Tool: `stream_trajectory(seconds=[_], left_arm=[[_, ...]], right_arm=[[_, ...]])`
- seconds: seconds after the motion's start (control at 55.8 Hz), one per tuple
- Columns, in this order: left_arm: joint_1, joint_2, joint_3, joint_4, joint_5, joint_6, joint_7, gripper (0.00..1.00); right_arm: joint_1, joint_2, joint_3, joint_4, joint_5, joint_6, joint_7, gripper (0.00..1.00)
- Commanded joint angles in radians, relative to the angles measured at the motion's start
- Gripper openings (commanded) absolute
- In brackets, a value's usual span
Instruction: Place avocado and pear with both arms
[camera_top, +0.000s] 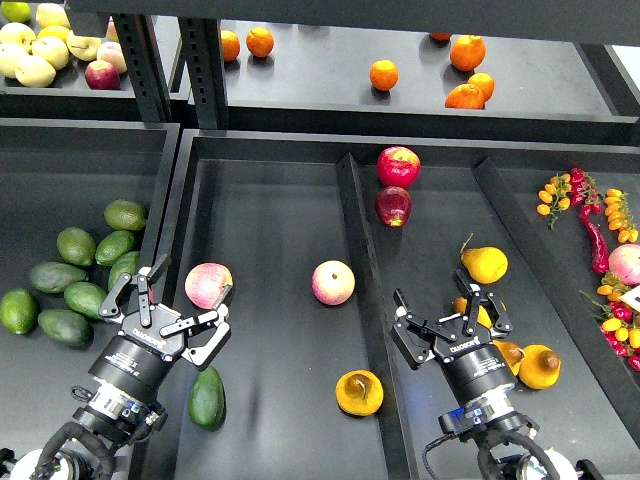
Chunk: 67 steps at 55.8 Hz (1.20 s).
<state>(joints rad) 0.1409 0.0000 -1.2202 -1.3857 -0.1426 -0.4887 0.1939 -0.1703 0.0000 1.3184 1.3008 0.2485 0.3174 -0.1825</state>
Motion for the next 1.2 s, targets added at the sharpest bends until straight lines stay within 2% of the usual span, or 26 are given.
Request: stream_trajectory(seconds=[0.0, 0.323, 0.879, 1.184], left_arm=[[0.0, 0.0, 0.001, 0.002, -0.003, 0.0, 0.007, 0.99], [0.006, 0.0, 0.037, 0.002, -0.006, 0.0, 0.01, 0.99], [-0.003, 0.0, 0.025, 0.06, -0.008, 0.0, 0.016, 0.99], [0.048, 0.0, 0.034, 0.06, -0.032, 0.0, 0.018, 0.99]], right_arm=[[0.0, 0.0, -0.002, 0.002, 0.0, 0.006, 0.0, 1.0], [-0.003, 0.0, 0.001, 0.0, -0.002, 0.029, 0.0, 1.0], [-0.005, 0.0, -0.002, 0.0, -0.005, 0.031, -0.005, 0.99], [-0.009, 0.0, -0.013, 0.0, -0.005, 0.032, -0.006, 0.99]])
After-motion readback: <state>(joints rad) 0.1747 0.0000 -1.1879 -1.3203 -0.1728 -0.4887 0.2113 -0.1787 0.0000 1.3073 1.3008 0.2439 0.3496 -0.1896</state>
